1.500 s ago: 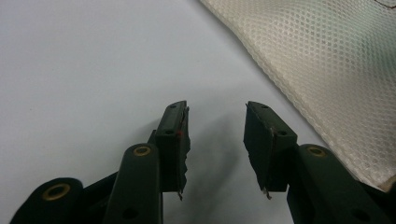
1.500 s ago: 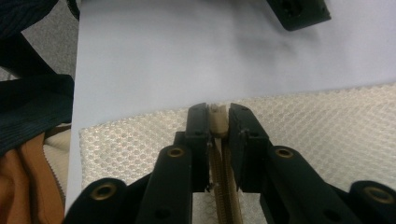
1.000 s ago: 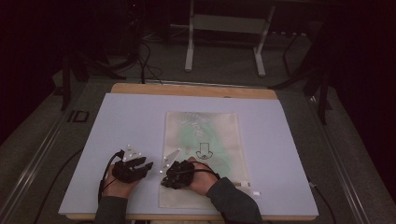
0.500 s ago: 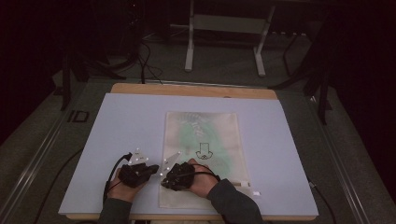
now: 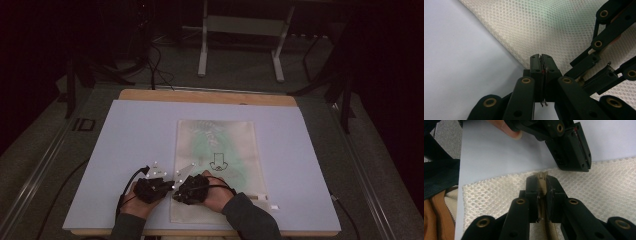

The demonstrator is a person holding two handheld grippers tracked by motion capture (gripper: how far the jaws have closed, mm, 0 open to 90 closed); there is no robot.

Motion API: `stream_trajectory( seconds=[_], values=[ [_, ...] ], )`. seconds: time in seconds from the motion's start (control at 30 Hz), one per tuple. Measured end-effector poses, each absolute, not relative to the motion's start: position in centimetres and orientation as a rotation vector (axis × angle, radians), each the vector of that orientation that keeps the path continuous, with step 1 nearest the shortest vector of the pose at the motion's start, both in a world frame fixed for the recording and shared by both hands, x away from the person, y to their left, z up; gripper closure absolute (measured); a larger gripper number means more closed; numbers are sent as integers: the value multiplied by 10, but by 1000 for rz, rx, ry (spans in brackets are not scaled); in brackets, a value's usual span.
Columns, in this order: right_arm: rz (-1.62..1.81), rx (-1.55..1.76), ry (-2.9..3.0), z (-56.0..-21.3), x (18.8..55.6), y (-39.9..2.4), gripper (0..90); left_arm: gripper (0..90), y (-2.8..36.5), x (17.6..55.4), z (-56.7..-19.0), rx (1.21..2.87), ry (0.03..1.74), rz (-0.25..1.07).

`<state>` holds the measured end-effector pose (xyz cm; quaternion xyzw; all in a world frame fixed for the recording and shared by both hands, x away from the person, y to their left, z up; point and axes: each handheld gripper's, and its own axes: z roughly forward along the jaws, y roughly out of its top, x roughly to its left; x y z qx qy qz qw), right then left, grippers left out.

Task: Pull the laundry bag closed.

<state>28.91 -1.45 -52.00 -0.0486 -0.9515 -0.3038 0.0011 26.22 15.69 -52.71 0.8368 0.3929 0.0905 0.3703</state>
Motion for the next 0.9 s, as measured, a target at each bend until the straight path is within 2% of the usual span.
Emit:
stream_trajectory(
  seconds=[0.9],
  values=[
    [-956,-142,-2983,-520,289,-17,820,895,148,261,-527,2243,1004,261]
  ],
)
